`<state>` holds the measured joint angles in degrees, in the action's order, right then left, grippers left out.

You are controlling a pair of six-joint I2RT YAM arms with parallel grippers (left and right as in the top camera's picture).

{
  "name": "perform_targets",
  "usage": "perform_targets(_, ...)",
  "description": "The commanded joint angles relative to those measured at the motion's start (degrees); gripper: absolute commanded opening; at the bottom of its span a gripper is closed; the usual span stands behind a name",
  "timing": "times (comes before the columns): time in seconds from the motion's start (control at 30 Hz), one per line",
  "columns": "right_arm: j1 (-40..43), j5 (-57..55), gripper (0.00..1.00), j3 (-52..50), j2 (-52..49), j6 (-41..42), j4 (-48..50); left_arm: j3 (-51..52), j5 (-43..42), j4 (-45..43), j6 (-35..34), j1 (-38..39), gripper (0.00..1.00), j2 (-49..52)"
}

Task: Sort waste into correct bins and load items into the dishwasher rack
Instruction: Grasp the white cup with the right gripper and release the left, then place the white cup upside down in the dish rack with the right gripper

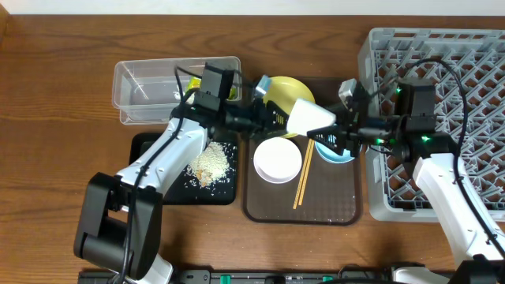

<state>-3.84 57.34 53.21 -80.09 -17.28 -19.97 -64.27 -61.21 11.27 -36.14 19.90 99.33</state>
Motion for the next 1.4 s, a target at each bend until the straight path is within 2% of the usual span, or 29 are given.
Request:
perform_targets(0.0, 0.9, -15.4, 0.5, 1.6, 2.1, 3.2, -2.7, -0.8, 15.5, 3.9, 11.4, -0.8, 0.52, -1.4)
perform_targets(0.13, 4.0, -26.9, 0.48, 5.4, 5.9, 6.4, -11.6, -1.8, 25.6, 14.0, 20.5, -1.2, 0.57, -6.6)
perform_targets(0.23, 7.5, -34.5, 0.44, 9.9, 8.1, 9.3, -19.8, -1.9, 35.7, 20.9, 23.5, -1.2, 0.57, -12.4)
perform_targets(0.37, 12.4, -47.1, 0.25, 15.0, 8.4, 14.5, -29.8, -1.9, 47.8, 26.5, 23.5, -1.2, 0.57, -18.5)
perform_targets(0.47, 16.4, -55.4, 0.16, 15.5, 8.3, 18.6, -33.9, -1.9, 53.5, 27.9, 23.5, -1.2, 0.57, -21.3)
perform_targets(0.57, 20.6, -60.8, 0.11, 15.5, 7.0, 22.2, -37.3, -1.9, 55.1, 27.7, 23.4, -1.2, 0.57, -22.6)
perform_targets(0.77, 27.6, -61.2, 0.1, 15.5, 1.7, 23.7, -42.1, -1.7, 55.1, 27.5, 23.4, -1.2, 0.57, -22.5)
perform_targets(0.87, 29.6, -61.0, 0.15, 15.5, -1.5, 23.7, -42.7, -1.6, 55.1, 27.5, 23.4, -1.2, 0.57, -22.3)
perform_targets(1.03, 30.2, -60.4, 0.16, 15.5, -6.7, 24.1, -42.0, -1.6, 55.1, 27.5, 21.9, -1.2, 0.58, -22.2)
perform_targets(1.07, 30.2, -59.4, 0.19, 15.5, -7.7, 24.1, -41.7, -1.6, 55.1, 27.5, 21.9, -1.2, 0.58, -22.2)
perform_targets(1.17, 30.2, -55.7, 0.6, 15.5, -9.5, 24.1, -40.9, -1.6, 55.1, 27.5, 21.9, -1.2, 0.63, -22.2)
perform_targets(1.27, 30.2, -51.4, 0.76, 15.5, -9.8, 24.1, -39.8, -1.6, 55.1, 27.7, 21.9, -1.2, 0.65, -22.2)
perform_targets(1.37, 30.2, -51.0, 0.84, 15.6, -9.0, 24.1, -39.7, -1.6, 55.1, 27.7, 21.9, -1.2, 0.64, -22.2)
